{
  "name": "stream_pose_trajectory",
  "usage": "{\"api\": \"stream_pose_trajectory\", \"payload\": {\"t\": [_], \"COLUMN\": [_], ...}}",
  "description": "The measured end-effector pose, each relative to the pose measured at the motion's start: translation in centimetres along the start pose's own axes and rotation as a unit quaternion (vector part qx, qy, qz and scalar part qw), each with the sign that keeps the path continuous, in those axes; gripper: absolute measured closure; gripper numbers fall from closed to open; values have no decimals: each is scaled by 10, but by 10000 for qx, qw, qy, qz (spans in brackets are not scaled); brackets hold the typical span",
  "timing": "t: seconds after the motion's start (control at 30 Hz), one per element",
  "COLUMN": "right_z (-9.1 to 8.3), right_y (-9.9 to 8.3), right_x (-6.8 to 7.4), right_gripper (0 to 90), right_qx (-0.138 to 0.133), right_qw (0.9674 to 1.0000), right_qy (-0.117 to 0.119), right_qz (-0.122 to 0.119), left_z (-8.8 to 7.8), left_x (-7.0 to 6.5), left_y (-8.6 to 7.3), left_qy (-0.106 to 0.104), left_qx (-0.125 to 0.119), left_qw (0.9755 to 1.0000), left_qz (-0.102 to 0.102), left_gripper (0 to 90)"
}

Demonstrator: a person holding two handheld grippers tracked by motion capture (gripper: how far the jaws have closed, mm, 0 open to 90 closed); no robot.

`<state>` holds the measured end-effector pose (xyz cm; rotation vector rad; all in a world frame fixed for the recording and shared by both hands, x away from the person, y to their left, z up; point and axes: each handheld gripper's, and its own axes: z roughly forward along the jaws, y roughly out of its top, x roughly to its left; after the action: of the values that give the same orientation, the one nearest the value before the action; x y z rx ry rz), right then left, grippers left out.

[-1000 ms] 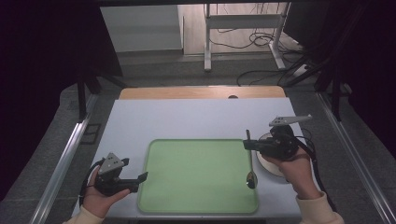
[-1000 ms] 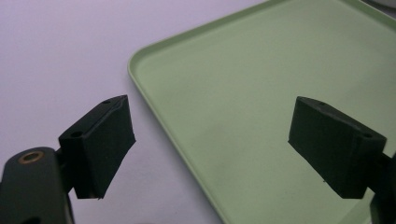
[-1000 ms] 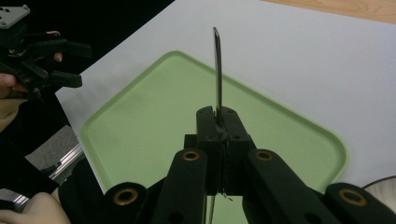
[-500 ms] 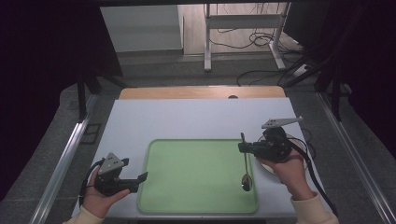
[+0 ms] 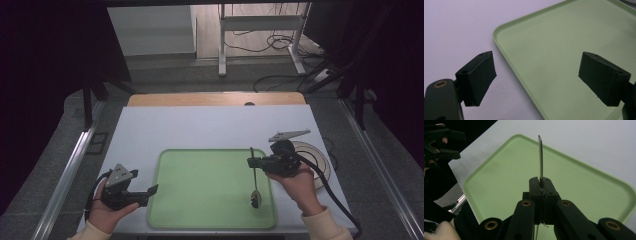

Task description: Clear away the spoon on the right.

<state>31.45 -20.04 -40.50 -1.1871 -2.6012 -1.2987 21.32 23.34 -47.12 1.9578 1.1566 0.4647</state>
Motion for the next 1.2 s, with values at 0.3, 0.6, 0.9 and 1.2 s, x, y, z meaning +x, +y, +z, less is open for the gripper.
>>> {"api": "stream_pose_trajectory", "payload": {"t": [0.3, 0.6, 0.9, 1.2], "right_z": [24, 36, 48, 70], "right_y": [-7, -12, -20, -31], "right_x": [0, -6, -17, -24], "right_gripper": [884, 881, 852, 834], "right_qx": [371, 473, 672, 1113], "right_qw": [9992, 9982, 9939, 9870], "right_qy": [-156, -275, -642, -819], "right_qz": [80, 253, 599, 820], "left_z": [0, 0, 1, 1], "left_x": [0, 0, 0, 0], "left_y": [0, 0, 0, 0], "left_qy": [-1, 3, 5, -5], "left_qx": [-7, -6, 16, 16], "left_qw": [10000, 10000, 10000, 10000], "left_qz": [-14, -5, 6, 11], "left_gripper": [138, 137, 137, 137]}}
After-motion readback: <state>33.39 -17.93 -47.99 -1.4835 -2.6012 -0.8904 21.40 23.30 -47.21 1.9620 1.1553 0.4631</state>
